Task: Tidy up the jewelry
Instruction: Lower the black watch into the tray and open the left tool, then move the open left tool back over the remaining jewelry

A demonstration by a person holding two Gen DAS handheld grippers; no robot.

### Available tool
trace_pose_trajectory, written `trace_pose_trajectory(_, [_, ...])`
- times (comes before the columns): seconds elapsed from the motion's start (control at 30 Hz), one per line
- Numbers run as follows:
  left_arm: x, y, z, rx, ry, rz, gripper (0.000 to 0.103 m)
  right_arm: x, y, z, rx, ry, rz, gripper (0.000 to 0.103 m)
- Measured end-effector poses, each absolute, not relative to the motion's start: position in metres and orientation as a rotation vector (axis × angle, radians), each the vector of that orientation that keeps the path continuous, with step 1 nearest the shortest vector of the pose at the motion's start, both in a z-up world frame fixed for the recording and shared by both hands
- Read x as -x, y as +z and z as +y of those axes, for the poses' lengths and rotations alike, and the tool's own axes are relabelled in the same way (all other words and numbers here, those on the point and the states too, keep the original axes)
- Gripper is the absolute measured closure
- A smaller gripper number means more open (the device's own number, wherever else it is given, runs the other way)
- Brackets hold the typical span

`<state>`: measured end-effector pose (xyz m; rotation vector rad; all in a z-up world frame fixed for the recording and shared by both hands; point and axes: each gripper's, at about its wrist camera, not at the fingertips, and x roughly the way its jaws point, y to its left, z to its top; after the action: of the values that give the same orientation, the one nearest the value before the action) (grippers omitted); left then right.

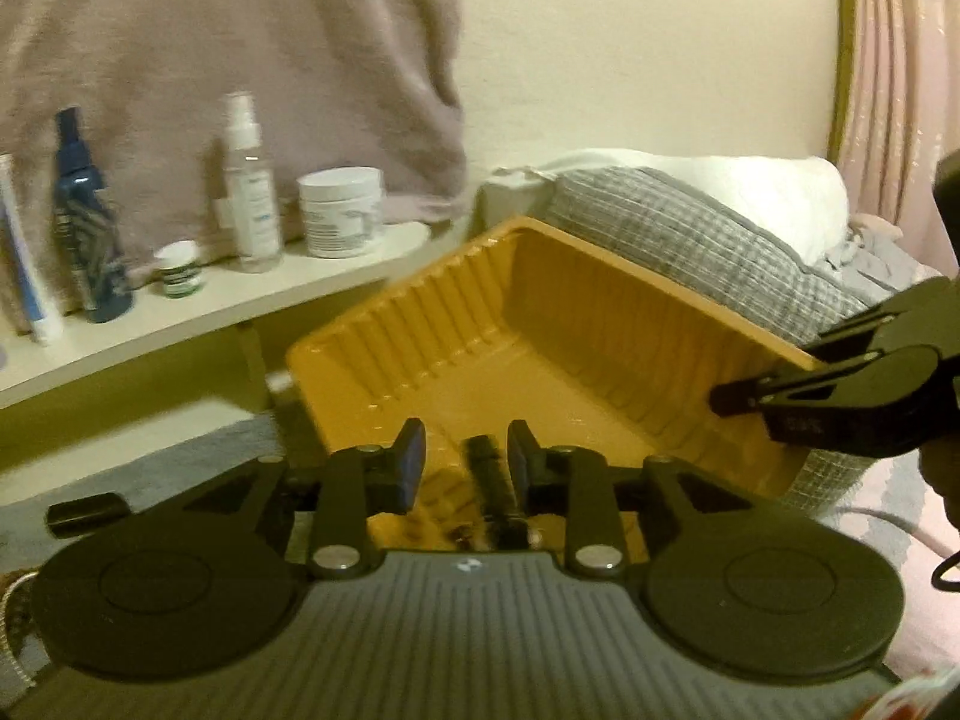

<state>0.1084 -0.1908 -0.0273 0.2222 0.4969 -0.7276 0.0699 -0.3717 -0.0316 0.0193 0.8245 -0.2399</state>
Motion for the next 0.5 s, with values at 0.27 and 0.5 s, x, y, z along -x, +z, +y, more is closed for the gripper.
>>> trace_pose_trajectory(0.27, [-0.121,-0.034,-0.131,-0.22,-0.538,0.51,0.077,-0.07,-0.032,-0.373,-0.018,-0.24,0.829,0.097])
trace_pose_trajectory(0.5, [-0.132,-0.053,-0.086,-0.279,-0.396,0.542,0.077,-0.071,-0.032,-0.372,-0.013,-0.242,0.829,0.097])
